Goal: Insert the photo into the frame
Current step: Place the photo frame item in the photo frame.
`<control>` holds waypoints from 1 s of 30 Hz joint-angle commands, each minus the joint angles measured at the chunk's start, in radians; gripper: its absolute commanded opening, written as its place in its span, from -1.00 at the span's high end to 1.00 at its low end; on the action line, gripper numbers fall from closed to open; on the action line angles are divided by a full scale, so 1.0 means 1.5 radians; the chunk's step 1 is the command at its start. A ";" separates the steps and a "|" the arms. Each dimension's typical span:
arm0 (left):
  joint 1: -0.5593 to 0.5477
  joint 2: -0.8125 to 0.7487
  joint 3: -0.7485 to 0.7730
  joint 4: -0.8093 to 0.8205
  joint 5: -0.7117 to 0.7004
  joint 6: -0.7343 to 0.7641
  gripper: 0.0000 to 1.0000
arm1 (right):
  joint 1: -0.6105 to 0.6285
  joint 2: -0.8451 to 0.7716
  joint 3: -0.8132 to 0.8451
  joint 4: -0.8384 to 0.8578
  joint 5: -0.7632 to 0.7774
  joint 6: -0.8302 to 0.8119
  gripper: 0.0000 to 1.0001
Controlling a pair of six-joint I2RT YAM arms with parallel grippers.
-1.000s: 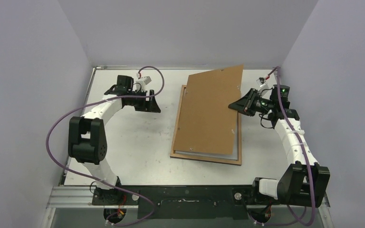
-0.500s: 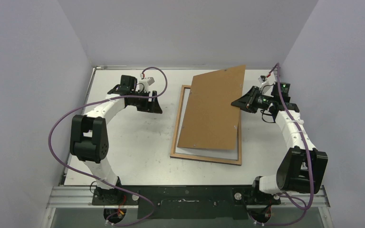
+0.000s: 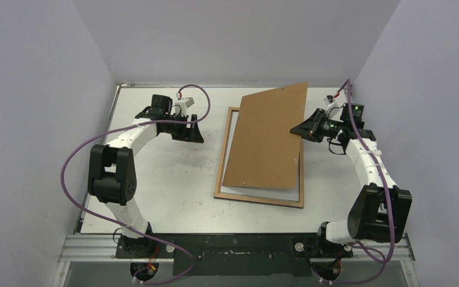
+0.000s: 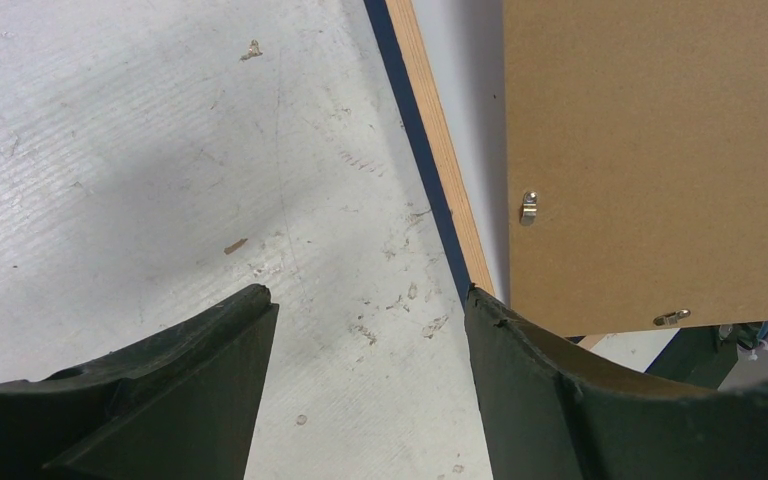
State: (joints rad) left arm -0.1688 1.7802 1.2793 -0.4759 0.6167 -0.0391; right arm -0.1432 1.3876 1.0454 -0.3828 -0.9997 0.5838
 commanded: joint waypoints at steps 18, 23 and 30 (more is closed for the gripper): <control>0.000 -0.023 0.015 0.000 -0.010 0.018 -0.32 | 0.027 -0.021 -0.036 0.080 -0.051 0.027 0.89; 0.000 -0.022 0.014 0.001 -0.011 0.018 -0.32 | 0.028 -0.021 -0.039 0.068 -0.048 0.019 0.89; 0.000 -0.020 0.014 0.003 -0.013 0.017 -0.31 | 0.030 -0.029 -0.040 0.066 -0.057 0.018 0.89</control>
State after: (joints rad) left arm -0.1688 1.7802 1.2793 -0.4763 0.6022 -0.0292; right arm -0.1093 1.3876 0.9771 -0.3305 -1.0103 0.6128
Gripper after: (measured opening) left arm 0.660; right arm 0.074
